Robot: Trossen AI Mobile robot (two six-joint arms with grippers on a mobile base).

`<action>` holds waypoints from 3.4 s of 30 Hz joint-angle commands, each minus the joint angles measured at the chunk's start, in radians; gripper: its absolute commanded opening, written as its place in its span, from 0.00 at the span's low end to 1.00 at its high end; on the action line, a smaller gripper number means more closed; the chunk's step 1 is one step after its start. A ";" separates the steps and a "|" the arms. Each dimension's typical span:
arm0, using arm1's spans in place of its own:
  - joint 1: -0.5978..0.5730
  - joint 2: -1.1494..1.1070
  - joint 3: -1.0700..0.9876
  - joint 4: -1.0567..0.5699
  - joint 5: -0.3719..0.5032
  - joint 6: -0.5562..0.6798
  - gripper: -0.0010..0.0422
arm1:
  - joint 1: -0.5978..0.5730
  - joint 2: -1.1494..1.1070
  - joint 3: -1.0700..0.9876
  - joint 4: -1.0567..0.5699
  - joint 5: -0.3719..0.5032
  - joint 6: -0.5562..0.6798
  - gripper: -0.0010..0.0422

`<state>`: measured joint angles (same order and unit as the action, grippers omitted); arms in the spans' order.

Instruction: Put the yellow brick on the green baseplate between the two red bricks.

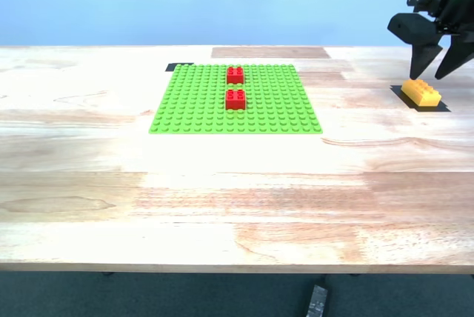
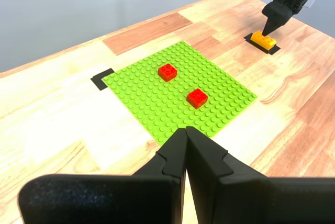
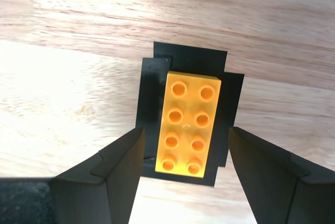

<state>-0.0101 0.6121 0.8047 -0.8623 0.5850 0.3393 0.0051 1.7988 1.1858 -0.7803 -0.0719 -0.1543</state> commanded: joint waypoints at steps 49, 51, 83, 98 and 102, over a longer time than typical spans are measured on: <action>0.000 -0.006 0.001 0.001 0.000 -0.001 0.02 | 0.290 -0.217 0.240 -0.062 -0.129 -0.408 0.06; 0.000 -0.006 0.001 0.001 0.000 -0.001 0.02 | 0.347 -0.201 0.274 -0.066 -0.123 -0.455 0.06; 0.000 -0.006 0.001 -0.013 0.000 0.000 0.02 | 0.735 0.429 0.754 -0.266 0.001 -0.777 0.06; 0.000 -0.013 0.001 -0.014 0.000 0.001 0.02 | 0.733 0.514 0.745 -0.232 -0.006 -0.759 0.06; 0.000 -0.013 0.001 -0.016 0.000 0.001 0.02 | 0.733 0.529 0.735 -0.224 0.001 -0.760 0.06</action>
<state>-0.0101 0.5991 0.8051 -0.8780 0.5850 0.3397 0.7383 2.3245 1.9263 -1.0069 -0.0719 -0.9146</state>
